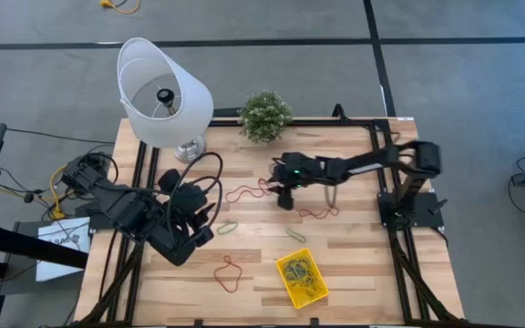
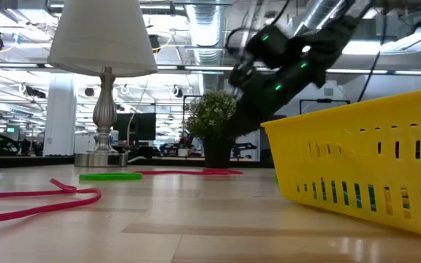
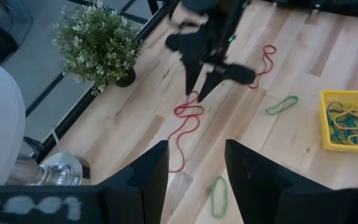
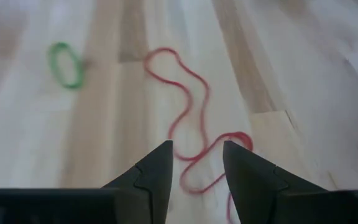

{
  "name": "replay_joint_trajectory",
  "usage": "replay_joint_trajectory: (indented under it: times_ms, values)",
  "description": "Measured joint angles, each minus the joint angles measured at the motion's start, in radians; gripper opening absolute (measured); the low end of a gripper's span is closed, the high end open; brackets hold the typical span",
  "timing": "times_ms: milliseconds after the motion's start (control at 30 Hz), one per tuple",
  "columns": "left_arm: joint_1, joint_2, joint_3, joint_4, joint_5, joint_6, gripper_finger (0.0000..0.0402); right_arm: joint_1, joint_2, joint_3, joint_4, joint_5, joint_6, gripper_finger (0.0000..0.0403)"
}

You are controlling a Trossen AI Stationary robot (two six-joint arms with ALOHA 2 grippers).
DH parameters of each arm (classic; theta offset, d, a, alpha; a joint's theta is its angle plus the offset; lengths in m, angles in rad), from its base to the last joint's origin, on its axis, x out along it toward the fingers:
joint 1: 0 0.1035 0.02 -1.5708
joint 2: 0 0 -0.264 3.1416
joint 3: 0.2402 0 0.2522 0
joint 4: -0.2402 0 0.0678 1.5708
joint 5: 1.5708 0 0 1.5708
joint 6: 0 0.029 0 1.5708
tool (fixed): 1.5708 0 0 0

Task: Pick and place items into bin
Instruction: Put the red rubber band into the bin

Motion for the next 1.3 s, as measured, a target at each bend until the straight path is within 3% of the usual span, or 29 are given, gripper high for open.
replay_joint_trajectory:
  times_ms: [233,333,500,700,800,933,1100,1300]
  values:
    - [0.000,0.000,0.000,0.000,0.003,0.038,0.0148,-0.005,0.184,0.150,-0.034,0.021,0.057,0.0134]
    - [0.000,0.000,0.000,0.000,0.011,0.054,0.0148,-0.006,0.221,0.204,-0.103,0.106,0.098,0.0134]
    - [0.000,0.000,0.000,0.000,0.018,0.066,0.0148,-0.007,0.241,0.243,-0.233,0.191,0.137,0.0134]
    - [0.000,0.000,0.000,0.000,0.016,0.111,0.0148,-0.007,0.241,0.243,-0.237,0.194,0.158,0.0129]
    - [0.000,0.000,0.000,0.000,0.006,0.114,0.0148,-0.017,0.241,0.243,-0.246,0.187,0.204,0.0099]
    - [0.000,0.000,0.000,0.000,0.003,0.114,0.0148,-0.025,0.240,0.244,-0.266,0.177,0.227,0.0020]
    - [0.000,0.000,0.000,0.000,0.000,0.114,0.0148,0.017,0.185,0.237,-0.349,0.145,0.226,0.0004]
    - [0.000,0.001,0.000,0.000,-0.001,0.113,0.0148,0.167,-0.049,0.239,-0.575,0.145,0.263,0.0002]
